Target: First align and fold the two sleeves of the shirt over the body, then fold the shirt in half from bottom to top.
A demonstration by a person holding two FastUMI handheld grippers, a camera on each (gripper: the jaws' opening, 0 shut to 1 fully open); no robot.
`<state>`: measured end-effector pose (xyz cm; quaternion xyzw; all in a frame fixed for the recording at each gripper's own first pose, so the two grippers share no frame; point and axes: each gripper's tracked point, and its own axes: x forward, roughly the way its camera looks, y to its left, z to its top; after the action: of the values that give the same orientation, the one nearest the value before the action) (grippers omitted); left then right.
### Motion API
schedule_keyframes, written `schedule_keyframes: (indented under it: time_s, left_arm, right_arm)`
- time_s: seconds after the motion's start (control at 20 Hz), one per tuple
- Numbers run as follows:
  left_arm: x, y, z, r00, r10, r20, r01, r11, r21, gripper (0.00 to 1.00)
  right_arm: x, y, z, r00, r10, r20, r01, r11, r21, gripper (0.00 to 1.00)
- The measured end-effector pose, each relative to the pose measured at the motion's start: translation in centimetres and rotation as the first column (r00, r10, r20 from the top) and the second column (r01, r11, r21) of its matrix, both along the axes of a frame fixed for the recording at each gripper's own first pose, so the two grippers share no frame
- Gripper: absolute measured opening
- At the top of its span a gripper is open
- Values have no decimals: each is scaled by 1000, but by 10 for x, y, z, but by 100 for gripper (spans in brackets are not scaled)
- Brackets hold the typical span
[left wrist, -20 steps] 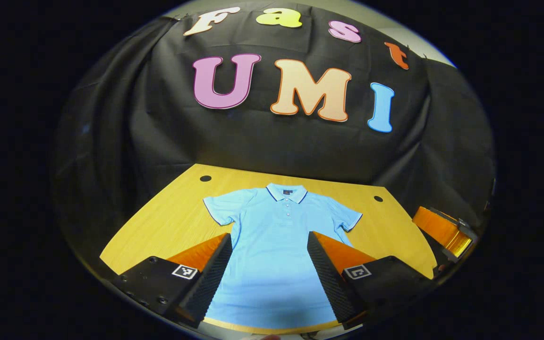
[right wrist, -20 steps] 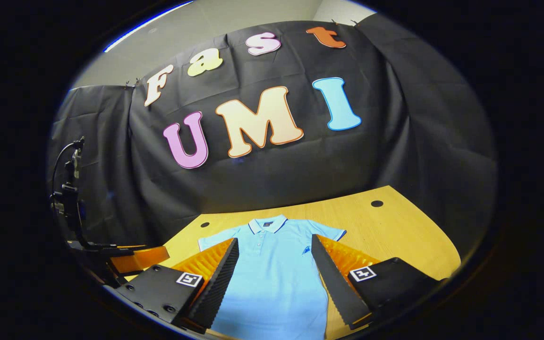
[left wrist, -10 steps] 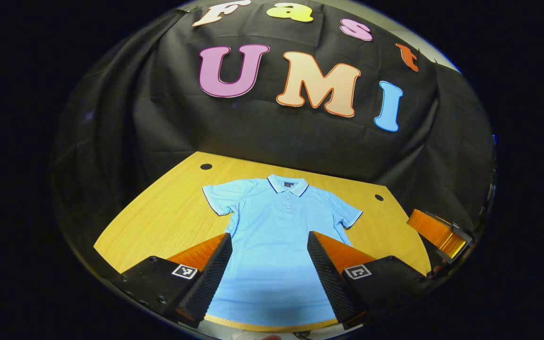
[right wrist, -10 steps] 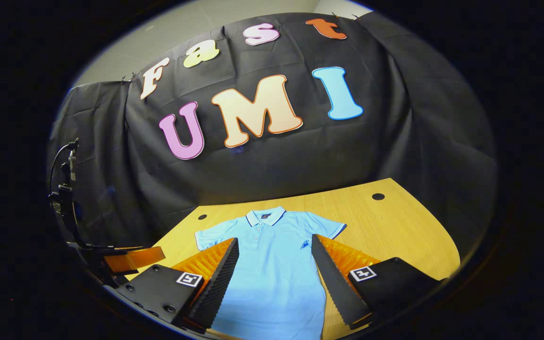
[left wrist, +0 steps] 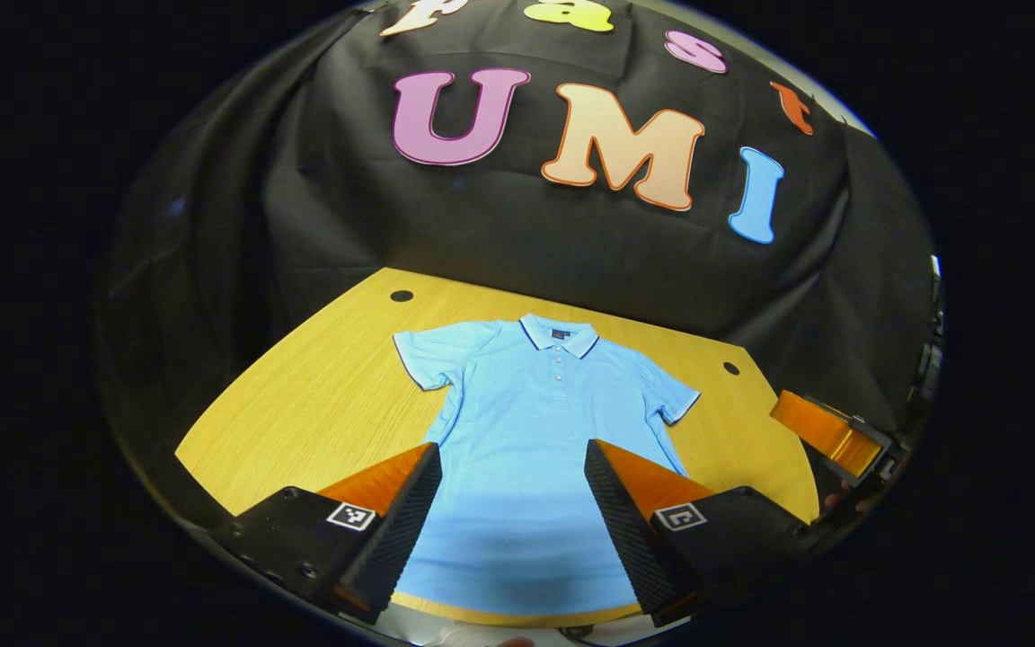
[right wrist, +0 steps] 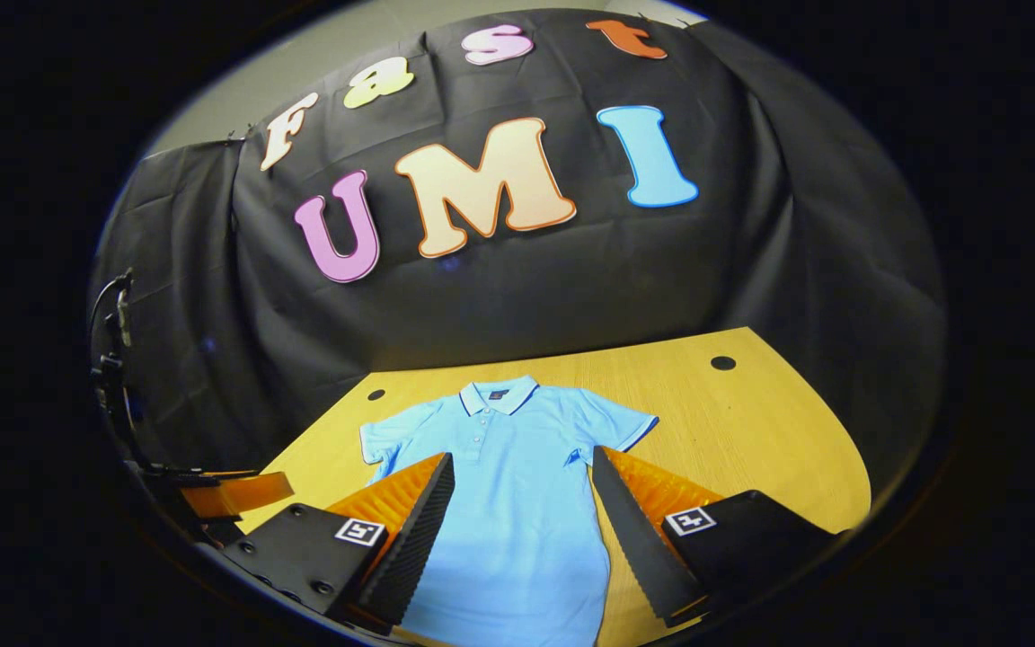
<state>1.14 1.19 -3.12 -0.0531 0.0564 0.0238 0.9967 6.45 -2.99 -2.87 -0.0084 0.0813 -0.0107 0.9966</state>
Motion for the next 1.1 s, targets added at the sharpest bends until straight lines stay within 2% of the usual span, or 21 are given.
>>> schedule_keyframes:
  time_s: [0.25, 0.5, 0.75, 0.95, 1.1]
  left_arm:
    - [-3, 14, -7, 998, 53, -33, -54, 998, -31, 96]
    - [-9, 26, -10, 992, 112, -54, -115, 993, -40, 96]
    - [-4, 31, -16, 983, 157, -90, -164, 984, -74, 96]
    - [-2, 30, -22, 978, 168, -126, -179, 981, -78, 96]
    - [6, 18, -26, 978, 160, -135, -171, 983, -70, 96]
  right_arm:
    - [74, -42, 1, 997, -53, -49, 54, 998, 18, 97]
    - [152, -83, -13, 990, -92, -109, 88, 995, -44, 97]
    - [225, -129, -52, 968, -164, -188, 150, 985, -86, 97]
    - [246, -157, -96, 938, -213, -273, 186, 975, -122, 97]
    - [251, -168, -112, 928, -222, -299, 187, 972, -141, 97]
